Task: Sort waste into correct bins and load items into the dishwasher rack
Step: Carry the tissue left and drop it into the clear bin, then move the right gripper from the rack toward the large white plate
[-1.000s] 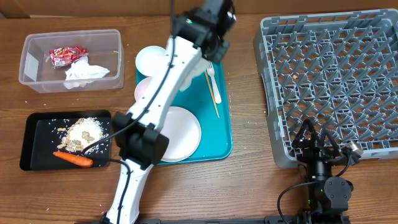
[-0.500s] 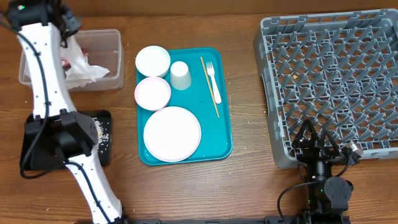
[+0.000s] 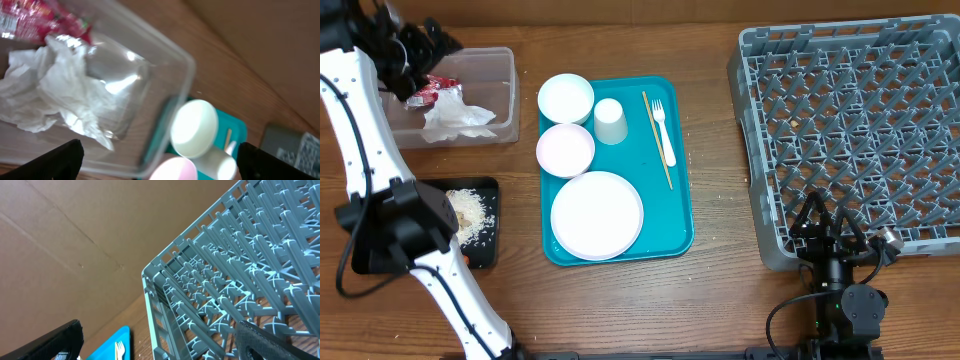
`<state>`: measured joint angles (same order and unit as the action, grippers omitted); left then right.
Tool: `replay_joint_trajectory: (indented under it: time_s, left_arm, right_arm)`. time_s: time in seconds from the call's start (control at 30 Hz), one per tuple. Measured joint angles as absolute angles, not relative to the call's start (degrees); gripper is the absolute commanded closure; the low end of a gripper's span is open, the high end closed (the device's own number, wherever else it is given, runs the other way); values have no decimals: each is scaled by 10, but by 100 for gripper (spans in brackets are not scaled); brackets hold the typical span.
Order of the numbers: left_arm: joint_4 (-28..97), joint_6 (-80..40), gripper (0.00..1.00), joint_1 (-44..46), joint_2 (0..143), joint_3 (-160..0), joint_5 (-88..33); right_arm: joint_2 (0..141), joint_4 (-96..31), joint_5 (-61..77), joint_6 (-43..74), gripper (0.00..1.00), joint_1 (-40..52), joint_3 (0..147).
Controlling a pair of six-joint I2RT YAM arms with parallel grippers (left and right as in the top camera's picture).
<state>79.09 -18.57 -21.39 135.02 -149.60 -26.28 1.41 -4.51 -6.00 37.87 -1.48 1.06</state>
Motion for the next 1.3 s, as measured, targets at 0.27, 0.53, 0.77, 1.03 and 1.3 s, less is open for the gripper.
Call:
replay_joint_trajectory:
  time_s: [0.27, 0.53, 0.77, 1.03, 1.3]
  left_arm:
    - [938, -150, 0, -53, 1185, -1509, -206]
    - [966, -159, 0, 83, 1200, -1496, -91]
    - [966, -159, 0, 111, 1178, -1319, -75]
    - [950, -237, 0, 47, 1109, -1204, -11]
    - [965, -325, 0, -192, 1102, -1202, -49]
  right_arm:
    - [14, -45, -60, 379, 0, -15, 11]
    - [14, -45, -60, 378, 0, -15, 11]
    - [14, -45, -60, 379, 0, -15, 11]
    - [14, -45, -60, 379, 0, -15, 11]
    - [14, -14, 3, 510, 0, -15, 11]
